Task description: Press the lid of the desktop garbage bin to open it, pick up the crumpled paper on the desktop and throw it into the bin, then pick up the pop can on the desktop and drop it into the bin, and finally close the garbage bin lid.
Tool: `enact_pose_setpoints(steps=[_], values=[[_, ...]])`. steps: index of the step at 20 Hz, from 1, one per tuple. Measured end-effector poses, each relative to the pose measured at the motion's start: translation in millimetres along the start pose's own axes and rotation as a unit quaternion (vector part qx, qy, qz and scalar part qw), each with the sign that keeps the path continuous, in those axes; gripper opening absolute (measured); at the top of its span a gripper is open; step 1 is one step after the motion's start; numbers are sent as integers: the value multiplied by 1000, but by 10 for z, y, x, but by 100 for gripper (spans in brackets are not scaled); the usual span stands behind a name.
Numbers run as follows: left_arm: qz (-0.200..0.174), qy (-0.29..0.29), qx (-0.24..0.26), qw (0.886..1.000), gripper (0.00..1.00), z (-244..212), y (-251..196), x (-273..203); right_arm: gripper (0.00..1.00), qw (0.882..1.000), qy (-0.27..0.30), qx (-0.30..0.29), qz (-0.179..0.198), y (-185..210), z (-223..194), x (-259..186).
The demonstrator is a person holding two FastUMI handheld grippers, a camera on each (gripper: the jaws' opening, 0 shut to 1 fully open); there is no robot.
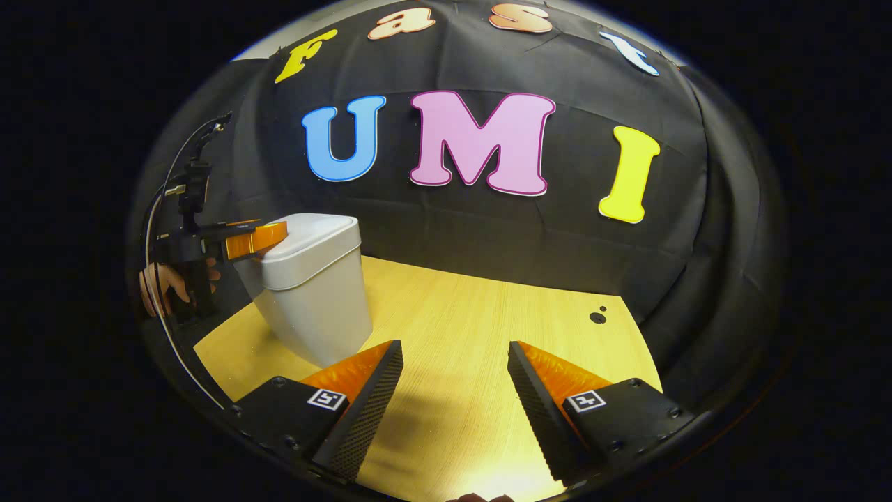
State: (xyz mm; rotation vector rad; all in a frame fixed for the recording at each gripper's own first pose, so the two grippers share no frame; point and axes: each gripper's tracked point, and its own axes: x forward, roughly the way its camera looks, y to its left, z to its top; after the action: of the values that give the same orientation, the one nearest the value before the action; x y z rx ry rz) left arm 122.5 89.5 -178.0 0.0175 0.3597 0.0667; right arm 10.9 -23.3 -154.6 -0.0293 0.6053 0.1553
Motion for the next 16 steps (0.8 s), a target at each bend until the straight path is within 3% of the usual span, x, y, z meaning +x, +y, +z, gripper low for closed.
enact_pose_setpoints(steps=[5, 9, 16], values=[[-1, -37, 19, 999, 96, 119, -11, 12, 98, 1000, -1, -3, 4, 42, 28, 21], [13, -32, 49, 998, 95, 229, 5, 11, 98, 1000, -7, 0, 1, 11, 91, 11], [-3, -103, 39, 994, 95, 956, -427, -342, 98, 999, -39, 1, 5, -11, 368, -105]])
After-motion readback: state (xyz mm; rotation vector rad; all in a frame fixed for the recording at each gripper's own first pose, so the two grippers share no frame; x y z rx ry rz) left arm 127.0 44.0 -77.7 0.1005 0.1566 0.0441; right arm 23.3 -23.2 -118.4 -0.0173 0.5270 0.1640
